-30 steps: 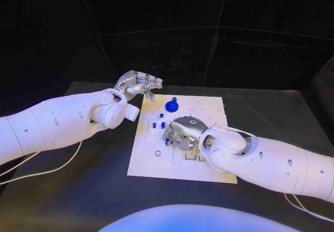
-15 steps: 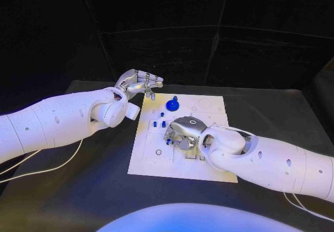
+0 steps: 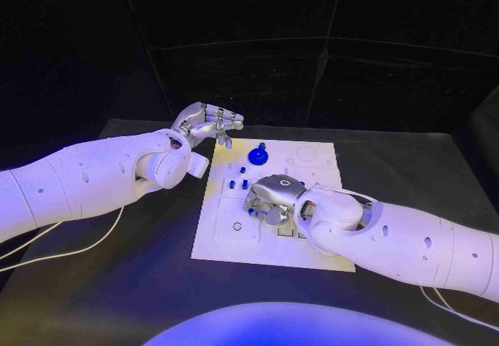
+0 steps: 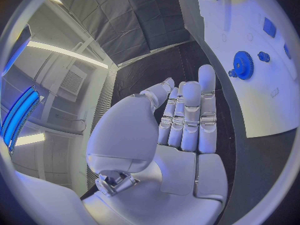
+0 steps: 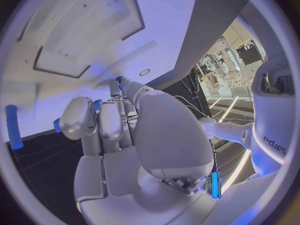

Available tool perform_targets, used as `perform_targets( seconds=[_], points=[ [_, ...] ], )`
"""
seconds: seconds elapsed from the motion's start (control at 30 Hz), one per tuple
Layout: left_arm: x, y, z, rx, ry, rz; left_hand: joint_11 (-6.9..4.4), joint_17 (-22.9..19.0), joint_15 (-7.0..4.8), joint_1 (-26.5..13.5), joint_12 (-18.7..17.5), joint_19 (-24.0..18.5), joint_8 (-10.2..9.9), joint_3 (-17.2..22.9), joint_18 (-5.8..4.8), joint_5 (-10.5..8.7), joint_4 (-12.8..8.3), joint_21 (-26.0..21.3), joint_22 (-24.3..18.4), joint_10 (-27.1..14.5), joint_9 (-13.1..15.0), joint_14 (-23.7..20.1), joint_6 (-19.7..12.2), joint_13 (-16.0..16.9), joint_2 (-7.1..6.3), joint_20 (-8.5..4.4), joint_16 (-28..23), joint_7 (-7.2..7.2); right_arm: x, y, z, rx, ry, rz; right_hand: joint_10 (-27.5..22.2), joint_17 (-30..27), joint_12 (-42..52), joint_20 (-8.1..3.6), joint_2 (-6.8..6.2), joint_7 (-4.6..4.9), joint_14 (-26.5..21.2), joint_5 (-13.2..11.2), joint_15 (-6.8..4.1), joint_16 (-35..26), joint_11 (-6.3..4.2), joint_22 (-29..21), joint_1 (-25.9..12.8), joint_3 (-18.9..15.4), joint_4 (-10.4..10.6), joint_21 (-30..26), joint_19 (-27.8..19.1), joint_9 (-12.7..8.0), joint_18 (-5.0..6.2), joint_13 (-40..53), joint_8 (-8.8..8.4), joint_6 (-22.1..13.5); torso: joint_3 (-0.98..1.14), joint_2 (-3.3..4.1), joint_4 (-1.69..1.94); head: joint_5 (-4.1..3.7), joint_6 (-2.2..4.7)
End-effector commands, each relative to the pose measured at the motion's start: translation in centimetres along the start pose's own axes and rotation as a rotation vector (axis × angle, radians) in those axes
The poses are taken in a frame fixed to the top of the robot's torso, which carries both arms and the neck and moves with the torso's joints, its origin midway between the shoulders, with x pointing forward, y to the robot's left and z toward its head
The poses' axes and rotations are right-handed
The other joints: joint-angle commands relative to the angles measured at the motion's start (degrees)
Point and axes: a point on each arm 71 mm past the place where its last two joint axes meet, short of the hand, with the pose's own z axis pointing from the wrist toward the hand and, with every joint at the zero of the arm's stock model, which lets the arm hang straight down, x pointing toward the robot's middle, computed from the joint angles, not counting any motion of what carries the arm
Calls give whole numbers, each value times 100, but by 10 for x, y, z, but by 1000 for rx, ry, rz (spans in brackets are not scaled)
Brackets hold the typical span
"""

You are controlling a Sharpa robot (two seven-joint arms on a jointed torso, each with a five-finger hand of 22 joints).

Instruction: Assemble the parts on the task board

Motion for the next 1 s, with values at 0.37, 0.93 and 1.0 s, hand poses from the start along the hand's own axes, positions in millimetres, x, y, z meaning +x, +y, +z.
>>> perform_targets(
  seconds=[0.37,0.93,1.0],
  points=[
    [-1,-1,0,-3,6,-6,-7,-5,-3,-35,37,-31,33,-25,73,-22,-5,-38,-5,-41,-1,-49,-30,8,26,14,-16,-1,0,-5,-2,37,-26,8,-1028,-331,-158,177,-239,226,48,81,180,-183,304,-530,-456,-85,-35,-341,-239,-57,104,-55,-62,-877,-3,-5,3,-6,-3],
    [-5,0,-1,-6,-6,-2,-6,-14,-3,-33,43,-30,35,-35,73,-22,-3,-43,-9,-51,-2,-54,-38,9,27,14,-19,0,-31,-26,-44,67,-213,91,-991,-478,146,184,-260,217,34,342,161,-234,276,-524,-682,-300,-19,-343,-189,-8,103,-18,40,-822,0,-4,-12,-23,51],
    [-6,0,-1,-7,-9,-1,-8,-12,-4,-19,49,-29,38,-37,74,-22,-9,-47,-13,-57,-2,-54,-40,10,31,14,-16,-2,-40,-35,-50,93,-203,92,-1003,-487,158,184,-281,212,33,343,160,-236,275,-531,-709,-335,-12,-347,-188,-12,103,-23,33,-821,1,-4,-15,-28,56]
  ],
)
